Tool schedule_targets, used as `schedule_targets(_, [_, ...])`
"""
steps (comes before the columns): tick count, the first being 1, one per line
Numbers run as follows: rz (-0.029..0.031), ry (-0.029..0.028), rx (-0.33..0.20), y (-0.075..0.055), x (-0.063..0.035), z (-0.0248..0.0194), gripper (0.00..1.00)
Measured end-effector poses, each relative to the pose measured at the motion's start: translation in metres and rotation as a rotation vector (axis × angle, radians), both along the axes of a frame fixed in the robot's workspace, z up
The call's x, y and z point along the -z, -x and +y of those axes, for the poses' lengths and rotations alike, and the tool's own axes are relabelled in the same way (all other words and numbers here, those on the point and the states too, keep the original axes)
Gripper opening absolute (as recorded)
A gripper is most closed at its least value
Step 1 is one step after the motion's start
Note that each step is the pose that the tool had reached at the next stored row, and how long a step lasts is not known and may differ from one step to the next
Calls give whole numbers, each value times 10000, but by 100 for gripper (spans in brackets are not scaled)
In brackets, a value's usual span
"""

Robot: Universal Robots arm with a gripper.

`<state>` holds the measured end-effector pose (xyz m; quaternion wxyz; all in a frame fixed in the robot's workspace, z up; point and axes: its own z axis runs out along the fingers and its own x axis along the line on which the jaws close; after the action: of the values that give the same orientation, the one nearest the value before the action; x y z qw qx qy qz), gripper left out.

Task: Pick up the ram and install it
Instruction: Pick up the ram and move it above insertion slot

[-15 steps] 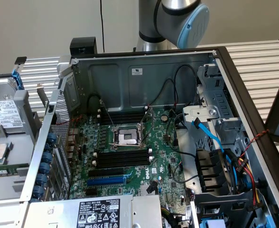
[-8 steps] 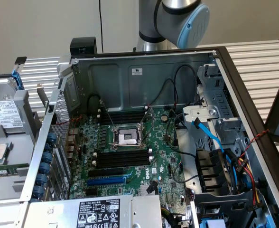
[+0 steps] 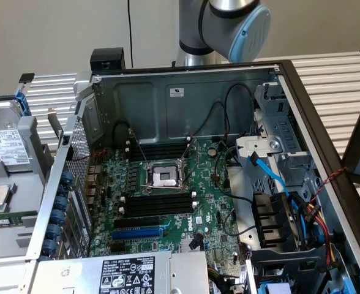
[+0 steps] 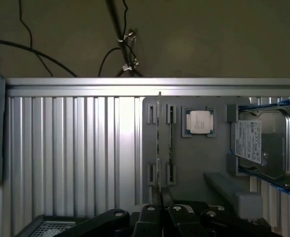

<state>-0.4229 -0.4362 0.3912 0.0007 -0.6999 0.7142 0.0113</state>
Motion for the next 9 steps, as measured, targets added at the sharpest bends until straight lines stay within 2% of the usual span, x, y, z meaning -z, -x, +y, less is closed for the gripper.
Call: schedule_targets(9, [5, -1, 0, -326, -12, -17, 12])
